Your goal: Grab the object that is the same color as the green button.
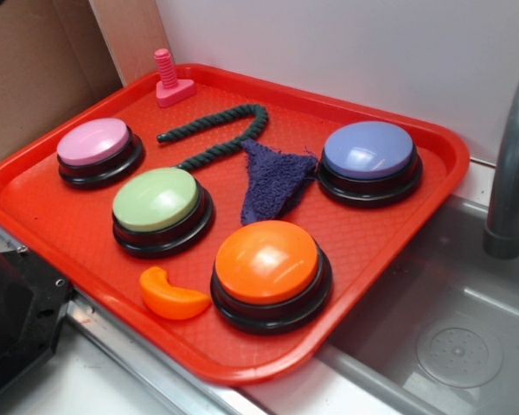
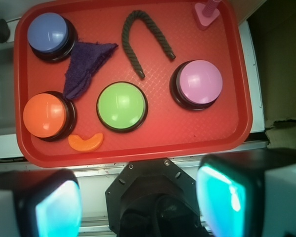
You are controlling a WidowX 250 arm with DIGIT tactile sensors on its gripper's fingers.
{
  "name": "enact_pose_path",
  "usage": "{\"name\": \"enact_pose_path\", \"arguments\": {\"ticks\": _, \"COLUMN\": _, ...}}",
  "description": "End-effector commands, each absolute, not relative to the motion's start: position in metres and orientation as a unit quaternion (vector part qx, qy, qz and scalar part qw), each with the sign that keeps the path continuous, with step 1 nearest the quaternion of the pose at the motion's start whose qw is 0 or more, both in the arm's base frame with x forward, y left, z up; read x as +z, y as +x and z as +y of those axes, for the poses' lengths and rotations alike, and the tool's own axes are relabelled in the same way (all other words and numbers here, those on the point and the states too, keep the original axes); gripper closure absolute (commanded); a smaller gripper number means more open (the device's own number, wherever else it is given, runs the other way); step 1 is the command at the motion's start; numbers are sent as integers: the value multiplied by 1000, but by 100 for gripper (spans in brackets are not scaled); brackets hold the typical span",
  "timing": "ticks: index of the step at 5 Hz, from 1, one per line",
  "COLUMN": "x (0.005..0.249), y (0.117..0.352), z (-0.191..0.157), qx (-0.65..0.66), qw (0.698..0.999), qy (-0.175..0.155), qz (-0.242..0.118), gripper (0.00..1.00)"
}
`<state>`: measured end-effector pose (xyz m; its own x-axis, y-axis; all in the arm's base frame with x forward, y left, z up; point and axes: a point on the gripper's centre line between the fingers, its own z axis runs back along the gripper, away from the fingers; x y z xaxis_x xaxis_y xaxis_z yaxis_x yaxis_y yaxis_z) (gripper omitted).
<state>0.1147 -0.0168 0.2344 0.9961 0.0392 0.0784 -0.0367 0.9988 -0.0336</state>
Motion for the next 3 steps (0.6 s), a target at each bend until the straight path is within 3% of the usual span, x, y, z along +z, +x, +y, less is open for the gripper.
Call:
{"name": "enact_pose_path", "arguments": {"ticks": 1, "x": 234, "y": 115, "z": -17, "qx": 19, "qw": 999, "qy": -16, "qz": -40, "gripper": 0}}
{"name": "enact_pose_path", "arguments": {"ticks": 2, "x": 243, "y": 137, "z": -13, "qx": 35, "qw": 998, "qy": -16, "qz": -43, "gripper": 0}}
{"name": "enact_pose_path", "arguments": {"ticks": 3, "x": 250, "y": 155, "z": -5, "qx": 51, "qw": 997, "qy": -37, "qz": -44, "gripper": 0}}
